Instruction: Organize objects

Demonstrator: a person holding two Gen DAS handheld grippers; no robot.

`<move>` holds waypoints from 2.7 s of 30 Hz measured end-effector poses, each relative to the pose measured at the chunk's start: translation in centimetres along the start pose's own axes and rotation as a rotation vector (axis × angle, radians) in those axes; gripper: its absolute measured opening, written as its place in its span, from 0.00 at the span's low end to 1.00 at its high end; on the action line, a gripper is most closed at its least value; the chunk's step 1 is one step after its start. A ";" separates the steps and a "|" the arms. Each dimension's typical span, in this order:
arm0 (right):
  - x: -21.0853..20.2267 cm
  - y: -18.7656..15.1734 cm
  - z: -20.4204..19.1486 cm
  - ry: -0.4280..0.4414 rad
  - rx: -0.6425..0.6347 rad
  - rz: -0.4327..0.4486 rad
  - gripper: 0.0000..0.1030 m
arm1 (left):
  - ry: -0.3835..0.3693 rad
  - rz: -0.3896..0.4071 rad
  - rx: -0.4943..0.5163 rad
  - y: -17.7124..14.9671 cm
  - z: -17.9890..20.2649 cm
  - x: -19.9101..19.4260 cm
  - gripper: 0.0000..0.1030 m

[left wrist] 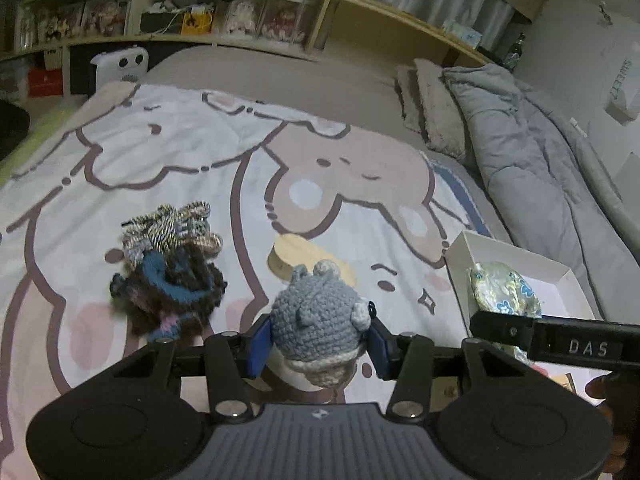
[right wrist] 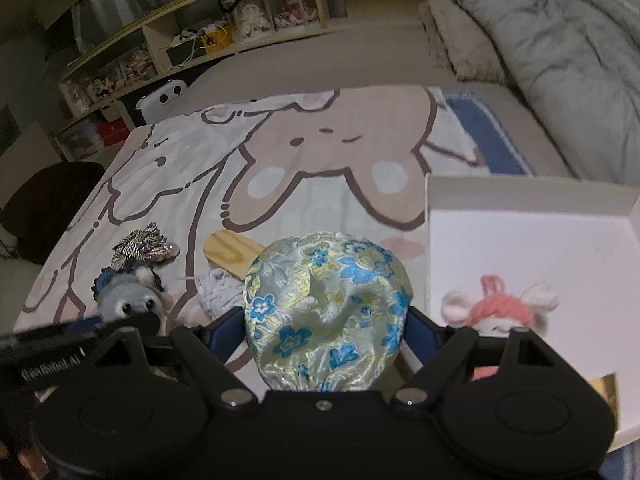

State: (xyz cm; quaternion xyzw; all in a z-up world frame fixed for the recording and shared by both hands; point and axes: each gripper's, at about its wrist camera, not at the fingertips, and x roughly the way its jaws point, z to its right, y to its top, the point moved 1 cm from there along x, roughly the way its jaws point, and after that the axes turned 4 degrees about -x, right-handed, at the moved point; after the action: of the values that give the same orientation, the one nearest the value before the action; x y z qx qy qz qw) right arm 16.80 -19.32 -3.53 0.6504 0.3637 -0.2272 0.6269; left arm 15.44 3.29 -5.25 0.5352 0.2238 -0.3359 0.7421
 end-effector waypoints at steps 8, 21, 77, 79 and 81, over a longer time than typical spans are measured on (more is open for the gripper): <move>-1.1 -0.1 0.0 -0.012 -0.035 0.004 0.82 | 0.020 0.001 0.031 0.4 0.7 -0.8 0.49; -4.3 -0.2 0.3 -0.033 -0.058 0.040 0.82 | 0.087 0.015 0.106 0.2 2.3 -3.3 0.49; -3.8 -5.8 27.4 -0.199 0.014 -0.002 0.82 | -0.362 -0.094 0.276 -3.2 31.4 10.4 0.49; -3.6 -6.7 27.9 -0.198 -0.002 -0.029 0.82 | -0.378 -0.118 0.267 -3.9 31.6 11.0 0.49; -3.7 -7.3 28.3 -0.191 -0.012 -0.045 0.82 | -0.399 -0.141 0.250 -4.6 32.0 11.4 0.49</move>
State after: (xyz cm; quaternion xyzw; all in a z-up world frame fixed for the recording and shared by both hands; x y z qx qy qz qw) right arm 13.41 -48.14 -8.61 0.6136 0.3181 -0.2999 0.6576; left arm 18.85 -30.84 -5.60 0.5289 0.0661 -0.5110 0.6744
